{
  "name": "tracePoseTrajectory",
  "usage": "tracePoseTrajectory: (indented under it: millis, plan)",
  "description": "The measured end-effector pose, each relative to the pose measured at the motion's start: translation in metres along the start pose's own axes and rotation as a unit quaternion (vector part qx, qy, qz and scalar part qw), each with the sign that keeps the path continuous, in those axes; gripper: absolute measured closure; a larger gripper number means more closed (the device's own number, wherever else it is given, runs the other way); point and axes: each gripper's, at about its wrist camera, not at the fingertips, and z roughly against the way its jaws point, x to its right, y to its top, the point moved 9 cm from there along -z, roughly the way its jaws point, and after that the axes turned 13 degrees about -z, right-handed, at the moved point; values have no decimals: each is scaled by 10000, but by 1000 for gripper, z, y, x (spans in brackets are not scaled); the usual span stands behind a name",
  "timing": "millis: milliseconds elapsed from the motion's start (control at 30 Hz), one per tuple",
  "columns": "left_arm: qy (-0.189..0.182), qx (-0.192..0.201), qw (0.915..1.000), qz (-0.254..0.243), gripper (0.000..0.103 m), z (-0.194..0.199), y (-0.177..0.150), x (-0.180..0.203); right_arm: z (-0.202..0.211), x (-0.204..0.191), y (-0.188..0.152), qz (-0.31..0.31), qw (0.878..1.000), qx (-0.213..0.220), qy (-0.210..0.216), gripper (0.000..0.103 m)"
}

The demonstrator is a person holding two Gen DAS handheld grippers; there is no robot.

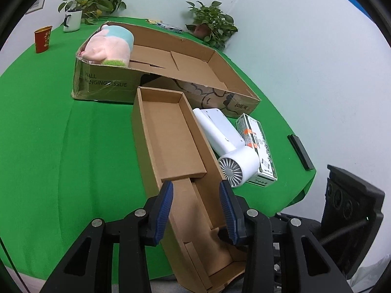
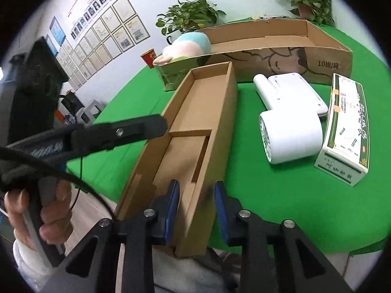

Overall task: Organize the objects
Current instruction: 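Lift the narrow cardboard box with the left gripper, tilting it open side up, then lower the narrow box into the open cardboard box beside the plush toy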

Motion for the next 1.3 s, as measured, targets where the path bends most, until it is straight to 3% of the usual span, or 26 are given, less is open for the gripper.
tracePoseTrajectory:
  millis: [200,267,400,467,533,733,900,1100,1300]
  plan:
    - [449,-10,9989,-136,65,6,1,0,-6,-2,22,-48,9991,209,-359,82]
    - [580,-23,9982,-159,65,8,-1,-4,-8,0,24,-14,9983,272,-519,89]
    - [582,-299,9978,47,65,-8,-14,-14,-7,-1,25,56,9976,373,-588,89]
    - [604,-410,9972,130,68,-17,-21,-17,-6,-1,25,112,9972,416,-604,89]
    - [612,-497,9968,102,81,-25,-27,-16,-7,-2,25,118,9971,433,-619,89]
    - [837,-533,9949,-199,85,-26,-26,-7,-1,-3,24,57,9962,579,-647,89]
    - [826,-287,9954,-380,87,-11,-11,7,28,-10,33,64,9923,1064,-636,89]
    - [809,273,9939,-699,87,13,32,29,71,-22,71,144,9803,1876,-599,89]
    - [879,706,9892,-941,88,22,86,38,81,-20,112,209,9740,2165,-632,89]
